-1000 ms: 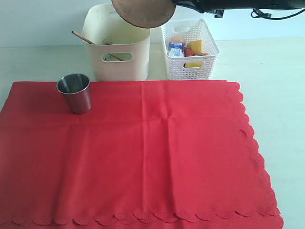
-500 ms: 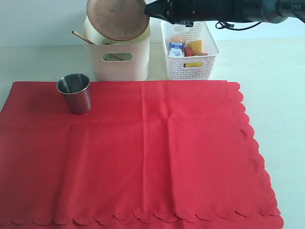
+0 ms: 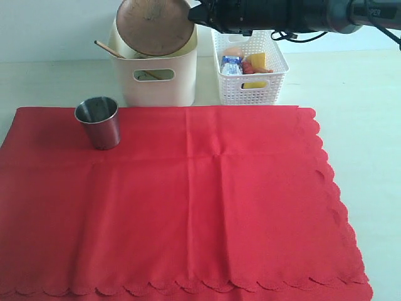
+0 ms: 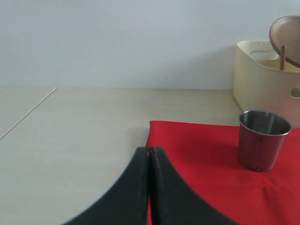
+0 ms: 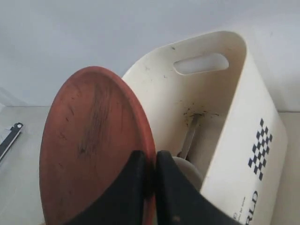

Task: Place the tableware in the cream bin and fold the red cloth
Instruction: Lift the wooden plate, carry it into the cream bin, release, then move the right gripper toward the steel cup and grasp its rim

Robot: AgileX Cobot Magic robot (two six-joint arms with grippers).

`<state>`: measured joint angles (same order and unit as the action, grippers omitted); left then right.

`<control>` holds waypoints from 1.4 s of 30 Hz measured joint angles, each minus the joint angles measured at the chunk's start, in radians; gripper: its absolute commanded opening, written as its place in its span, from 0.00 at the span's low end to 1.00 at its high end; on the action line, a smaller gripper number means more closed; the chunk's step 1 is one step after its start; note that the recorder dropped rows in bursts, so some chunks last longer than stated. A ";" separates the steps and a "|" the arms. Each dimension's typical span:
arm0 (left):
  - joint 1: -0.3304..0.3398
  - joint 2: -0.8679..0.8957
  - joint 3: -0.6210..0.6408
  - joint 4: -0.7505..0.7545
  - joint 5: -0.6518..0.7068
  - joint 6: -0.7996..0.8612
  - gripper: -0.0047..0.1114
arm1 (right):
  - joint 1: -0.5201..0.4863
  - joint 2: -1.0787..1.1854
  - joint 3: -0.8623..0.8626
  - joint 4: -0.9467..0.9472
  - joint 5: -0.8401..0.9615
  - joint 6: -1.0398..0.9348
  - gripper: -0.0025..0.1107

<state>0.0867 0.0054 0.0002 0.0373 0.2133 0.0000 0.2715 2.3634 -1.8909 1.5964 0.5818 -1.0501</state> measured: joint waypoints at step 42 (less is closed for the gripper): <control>0.000 0.000 0.000 0.000 0.000 0.000 0.04 | 0.015 -0.484 0.362 -0.822 0.258 0.198 0.02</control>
<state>0.0867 0.0054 0.0002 0.0373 0.2133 0.0000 0.2868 1.8796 -1.5285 0.7743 0.8399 -0.8520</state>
